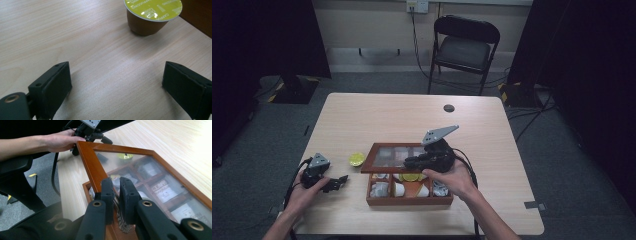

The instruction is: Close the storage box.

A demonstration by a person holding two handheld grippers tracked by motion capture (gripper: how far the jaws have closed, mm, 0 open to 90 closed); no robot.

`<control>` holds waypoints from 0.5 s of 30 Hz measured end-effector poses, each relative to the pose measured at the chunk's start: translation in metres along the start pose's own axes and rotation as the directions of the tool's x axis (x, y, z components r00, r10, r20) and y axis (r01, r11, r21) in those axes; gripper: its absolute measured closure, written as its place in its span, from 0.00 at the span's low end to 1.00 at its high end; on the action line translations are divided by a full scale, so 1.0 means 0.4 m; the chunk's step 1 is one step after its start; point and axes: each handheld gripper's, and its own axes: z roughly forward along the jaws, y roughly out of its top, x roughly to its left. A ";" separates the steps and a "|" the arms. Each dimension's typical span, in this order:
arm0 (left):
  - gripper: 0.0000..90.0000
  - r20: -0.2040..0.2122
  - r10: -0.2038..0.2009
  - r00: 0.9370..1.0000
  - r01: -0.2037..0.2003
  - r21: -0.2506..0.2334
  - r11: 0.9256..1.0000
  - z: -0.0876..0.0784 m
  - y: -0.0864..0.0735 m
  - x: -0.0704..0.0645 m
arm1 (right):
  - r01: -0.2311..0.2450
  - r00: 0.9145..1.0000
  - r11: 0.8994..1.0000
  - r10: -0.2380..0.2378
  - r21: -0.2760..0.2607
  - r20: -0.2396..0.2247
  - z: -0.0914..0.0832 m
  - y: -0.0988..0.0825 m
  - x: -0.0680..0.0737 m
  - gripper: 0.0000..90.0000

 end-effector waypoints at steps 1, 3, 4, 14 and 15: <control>0.09 0.000 0.000 1.000 0.000 0.000 1.000 0.000 0.000 0.000 | 0.000 1.000 1.000 0.000 0.000 0.001 0.001 -0.002 0.001 0.91; 0.09 0.000 0.001 1.000 -0.001 0.000 1.000 0.001 0.000 0.000 | 0.004 1.000 1.000 -0.004 0.003 0.004 0.002 -0.004 0.004 0.91; 0.08 -0.001 0.001 1.000 -0.001 0.002 1.000 0.001 0.001 0.000 | 0.005 1.000 1.000 -0.005 0.004 0.004 0.002 -0.005 0.004 0.91; 0.05 -0.002 -0.001 1.000 0.001 0.009 1.000 0.006 0.005 -0.001 | 0.013 1.000 1.000 -0.013 0.024 -0.010 0.016 -0.028 0.011 0.91; 0.05 -0.001 -0.003 1.000 0.003 0.007 1.000 0.008 0.005 -0.001 | 0.013 1.000 1.000 -0.013 0.024 -0.012 0.016 -0.029 0.011 0.91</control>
